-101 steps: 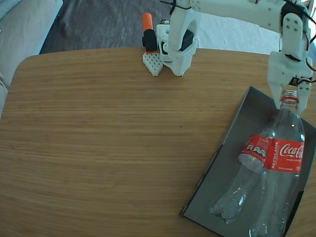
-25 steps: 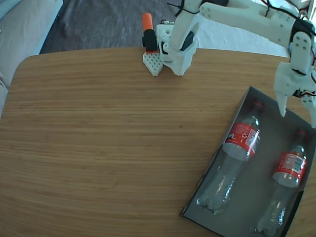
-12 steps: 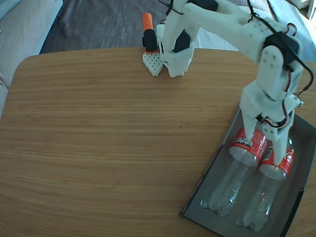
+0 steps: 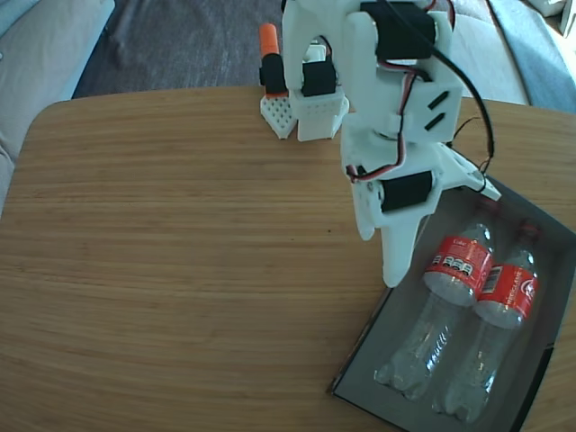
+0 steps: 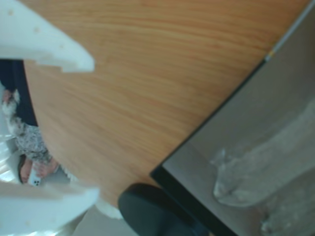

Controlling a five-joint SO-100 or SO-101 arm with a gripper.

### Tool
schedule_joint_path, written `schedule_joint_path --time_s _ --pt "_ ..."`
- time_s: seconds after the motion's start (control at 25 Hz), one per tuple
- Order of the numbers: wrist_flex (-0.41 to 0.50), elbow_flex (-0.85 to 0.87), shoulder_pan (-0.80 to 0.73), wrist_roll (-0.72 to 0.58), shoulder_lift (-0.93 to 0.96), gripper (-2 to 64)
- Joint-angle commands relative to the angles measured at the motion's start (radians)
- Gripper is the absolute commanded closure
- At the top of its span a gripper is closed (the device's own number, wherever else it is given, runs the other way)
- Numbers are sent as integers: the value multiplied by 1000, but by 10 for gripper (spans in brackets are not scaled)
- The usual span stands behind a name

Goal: Grasp the bottles and put them in the box.

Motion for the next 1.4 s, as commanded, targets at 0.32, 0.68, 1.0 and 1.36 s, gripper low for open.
schedule_joint_path --time_s 0.32,0.68,1.0,1.36 --pt "-12 264 152 -2 362 588" --pt "-149 546 225 -2 560 618" --pt "-239 799 238 -2 793 618" --pt "-357 1014 344 3 945 618"
